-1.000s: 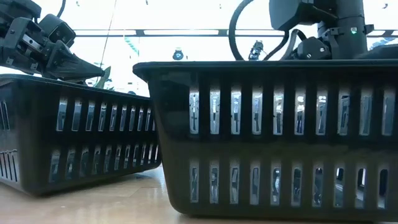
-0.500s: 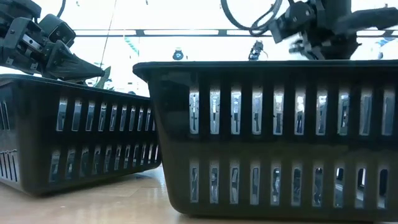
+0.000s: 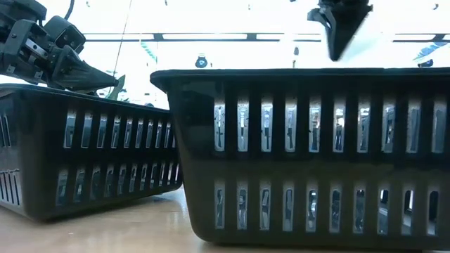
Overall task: Stack baskets by color
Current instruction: Stack the right transparent bin on top of the top transparent bin
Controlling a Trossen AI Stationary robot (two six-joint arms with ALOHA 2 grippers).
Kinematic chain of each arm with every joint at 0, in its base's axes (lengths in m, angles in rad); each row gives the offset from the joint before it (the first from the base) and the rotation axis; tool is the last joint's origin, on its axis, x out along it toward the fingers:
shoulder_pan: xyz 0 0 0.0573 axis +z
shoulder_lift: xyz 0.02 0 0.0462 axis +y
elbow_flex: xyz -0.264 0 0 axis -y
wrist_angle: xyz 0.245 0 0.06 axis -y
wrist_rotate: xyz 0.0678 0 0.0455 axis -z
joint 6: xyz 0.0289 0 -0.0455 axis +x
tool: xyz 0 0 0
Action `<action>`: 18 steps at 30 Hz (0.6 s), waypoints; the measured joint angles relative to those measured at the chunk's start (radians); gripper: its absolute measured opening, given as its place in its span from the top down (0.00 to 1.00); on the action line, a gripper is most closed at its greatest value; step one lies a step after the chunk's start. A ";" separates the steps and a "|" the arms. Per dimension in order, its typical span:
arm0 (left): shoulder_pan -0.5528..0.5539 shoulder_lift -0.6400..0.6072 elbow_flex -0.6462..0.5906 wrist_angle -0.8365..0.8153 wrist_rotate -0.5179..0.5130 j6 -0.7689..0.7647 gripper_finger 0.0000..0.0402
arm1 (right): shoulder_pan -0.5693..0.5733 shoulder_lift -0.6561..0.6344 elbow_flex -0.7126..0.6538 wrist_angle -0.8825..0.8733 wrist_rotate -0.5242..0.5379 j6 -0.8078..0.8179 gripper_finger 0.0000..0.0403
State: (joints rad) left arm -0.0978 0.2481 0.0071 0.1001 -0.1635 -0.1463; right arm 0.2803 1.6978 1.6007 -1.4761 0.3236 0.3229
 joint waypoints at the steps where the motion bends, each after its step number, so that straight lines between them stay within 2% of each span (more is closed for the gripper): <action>1: 0.000 0.000 0.000 0.000 0.000 0.000 0.91 | -0.014 0.000 0.017 0.007 0.002 -0.025 0.99; 7: 0.000 0.000 0.000 0.000 0.000 0.000 0.92 | -0.142 0.003 0.084 0.076 -0.008 -0.215 0.99; 10: 0.000 0.000 0.000 0.000 0.000 0.000 0.93 | -0.221 0.003 0.092 0.152 -0.056 -0.319 0.99; 13: 0.000 0.000 0.000 0.000 0.000 0.000 0.93 | -0.298 0.003 0.093 0.238 -0.115 -0.365 0.99; 18: 0.000 0.000 0.000 0.000 0.000 0.000 0.91 | -0.394 0.003 0.093 0.325 -0.123 -0.395 0.99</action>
State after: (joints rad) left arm -0.0975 0.2483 0.0067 0.1001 -0.1638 -0.1461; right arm -0.1140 1.7012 1.6939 -1.1510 0.2005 -0.0718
